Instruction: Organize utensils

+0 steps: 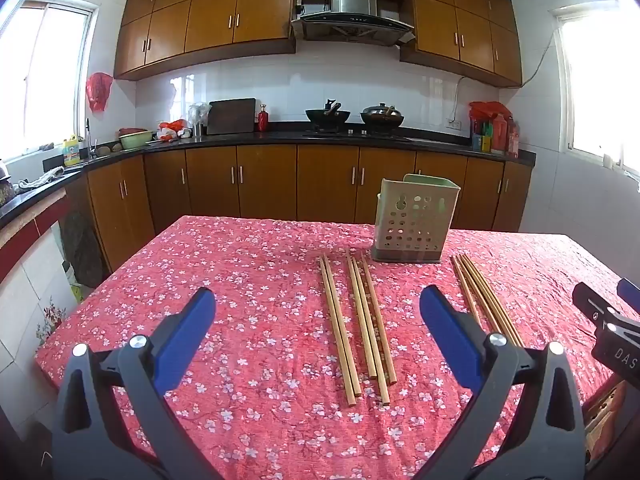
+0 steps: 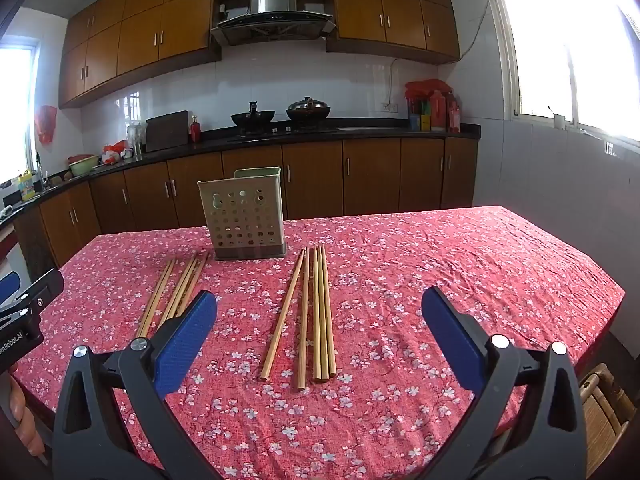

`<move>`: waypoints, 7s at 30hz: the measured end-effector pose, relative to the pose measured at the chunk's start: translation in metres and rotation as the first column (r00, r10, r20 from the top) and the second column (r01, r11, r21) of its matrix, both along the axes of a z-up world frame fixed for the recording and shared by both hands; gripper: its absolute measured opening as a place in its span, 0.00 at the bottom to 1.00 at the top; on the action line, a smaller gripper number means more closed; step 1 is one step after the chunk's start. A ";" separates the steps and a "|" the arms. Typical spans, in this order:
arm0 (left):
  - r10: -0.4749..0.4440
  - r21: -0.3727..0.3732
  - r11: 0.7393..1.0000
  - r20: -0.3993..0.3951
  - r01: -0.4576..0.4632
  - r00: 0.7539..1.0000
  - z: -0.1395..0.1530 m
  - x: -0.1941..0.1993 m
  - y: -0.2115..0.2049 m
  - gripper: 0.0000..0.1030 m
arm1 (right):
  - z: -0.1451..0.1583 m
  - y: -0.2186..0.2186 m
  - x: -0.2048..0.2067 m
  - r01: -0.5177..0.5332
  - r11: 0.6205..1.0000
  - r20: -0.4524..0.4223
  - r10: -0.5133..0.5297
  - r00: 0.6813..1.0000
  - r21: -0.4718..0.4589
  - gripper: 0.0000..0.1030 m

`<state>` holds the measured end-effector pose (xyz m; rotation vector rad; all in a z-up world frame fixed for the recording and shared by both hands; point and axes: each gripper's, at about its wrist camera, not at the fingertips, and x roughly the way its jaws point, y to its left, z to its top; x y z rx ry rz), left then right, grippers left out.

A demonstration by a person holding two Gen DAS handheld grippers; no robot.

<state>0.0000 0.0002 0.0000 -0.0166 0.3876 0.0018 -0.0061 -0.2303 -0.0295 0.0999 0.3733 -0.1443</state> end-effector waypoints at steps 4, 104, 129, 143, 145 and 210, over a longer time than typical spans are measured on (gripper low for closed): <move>0.000 0.001 1.000 0.000 0.000 1.000 0.000 0.000 0.000 0.96 | 0.000 0.000 0.000 0.000 1.000 0.001 0.000 1.000 0.000 0.98; 0.042 -0.061 0.996 -0.255 -0.060 0.966 -0.039 0.051 0.026 0.96 | -0.048 -0.031 0.052 0.030 0.987 -0.276 0.014 0.961 0.157 0.98; -0.103 -0.131 0.990 -0.488 0.044 0.867 -0.081 0.150 0.030 0.53 | -0.089 -0.071 0.164 -0.009 0.976 -0.492 0.117 0.863 0.216 0.11; -0.148 -0.123 0.988 -0.524 0.097 0.839 -0.089 0.154 0.019 0.26 | -0.088 -0.067 0.162 -0.023 0.982 -0.481 0.112 0.870 0.188 0.11; -0.131 -0.094 0.991 -0.525 0.096 0.841 -0.089 0.154 0.018 0.26 | -0.088 -0.067 0.162 -0.024 0.982 -0.480 0.112 0.870 0.186 0.11; -0.089 -0.058 0.995 -0.162 0.080 0.983 0.027 0.174 0.055 0.07 | 0.027 -0.087 0.152 -0.081 0.981 -0.085 0.097 0.992 0.175 0.07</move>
